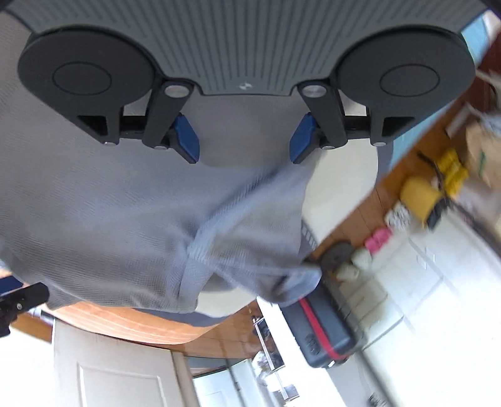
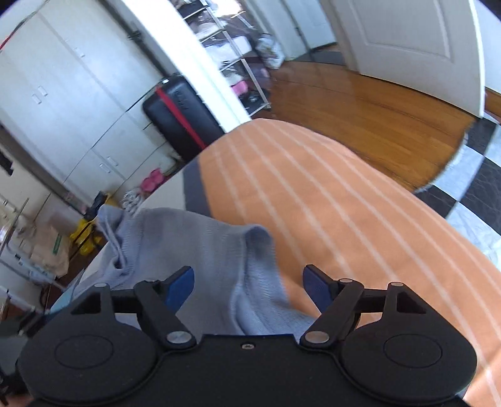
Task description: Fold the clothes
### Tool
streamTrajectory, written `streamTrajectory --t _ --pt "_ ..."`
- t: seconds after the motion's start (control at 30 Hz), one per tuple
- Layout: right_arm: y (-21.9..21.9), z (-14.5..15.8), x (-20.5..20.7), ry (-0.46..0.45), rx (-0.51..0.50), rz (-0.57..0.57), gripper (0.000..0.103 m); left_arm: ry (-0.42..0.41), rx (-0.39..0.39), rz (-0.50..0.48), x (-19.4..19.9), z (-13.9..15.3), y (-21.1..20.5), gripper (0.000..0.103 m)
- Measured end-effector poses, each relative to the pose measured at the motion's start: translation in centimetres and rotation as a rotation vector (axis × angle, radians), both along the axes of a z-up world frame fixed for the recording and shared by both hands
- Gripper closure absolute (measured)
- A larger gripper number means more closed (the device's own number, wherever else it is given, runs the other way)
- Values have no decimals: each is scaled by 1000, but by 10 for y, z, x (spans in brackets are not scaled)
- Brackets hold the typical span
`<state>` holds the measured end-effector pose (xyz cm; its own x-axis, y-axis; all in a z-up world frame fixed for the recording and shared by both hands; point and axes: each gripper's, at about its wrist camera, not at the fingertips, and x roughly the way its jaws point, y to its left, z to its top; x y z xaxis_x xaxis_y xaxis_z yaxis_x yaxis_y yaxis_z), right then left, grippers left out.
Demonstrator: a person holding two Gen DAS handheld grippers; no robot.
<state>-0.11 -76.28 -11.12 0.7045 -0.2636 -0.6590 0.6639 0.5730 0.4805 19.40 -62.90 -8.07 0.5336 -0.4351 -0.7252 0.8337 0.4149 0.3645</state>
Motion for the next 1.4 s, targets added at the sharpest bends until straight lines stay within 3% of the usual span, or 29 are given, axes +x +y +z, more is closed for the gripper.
streamTrajectory --t 0.13,0.17,0.2,0.23,0.3,0.33,0.4,0.47,0.57,0.67,0.87,1.0,1.1,1.23,1.3,1.4 --pt "-2 -3 13 25 -87 41 24 -33 -31 -7 16 -1 -22 42" --pt "-3 -2 17 50 -122 53 27 -23 -38 -7 21 -4 -26 57" --pt "-2 -1 19 71 -155 51 38 2 -55 6 26 -4 -27 90" --pt "-1 -1 21 88 -186 46 53 32 -76 26 31 -4 -26 97" --pt "2 1 21 117 -248 62 80 92 -143 90 44 1 -21 98" --pt "3 3 19 114 -262 76 93 124 -201 147 52 7 -14 98" --pt "3 10 15 94 -259 78 94 178 -322 260 69 19 1 98" --pt "3 19 11 88 -256 63 94 170 -395 360 84 26 17 98" --pt "2 25 8 83 -237 53 94 131 -316 484 106 12 30 98" --pt "1 24 2 94 -213 50 94 170 -265 620 121 -3 47 97" --pt "-9 12 3 101 -114 39 95 3 -127 654 109 -9 32 85" --pt "-16 7 -1 83 -65 34 95 4 -175 700 111 6 34 73" --pt "-23 3 -7 36 -11 21 95 121 -240 636 113 18 31 68" --pt "-32 -5 -12 -12 43 18 95 267 -324 460 99 30 11 54" --pt "-36 -7 -15 -31 64 20 95 323 -325 384 93 31 -12 46" --pt "-39 -8 -17 -50 71 33 95 381 -276 267 78 28 -51 44"
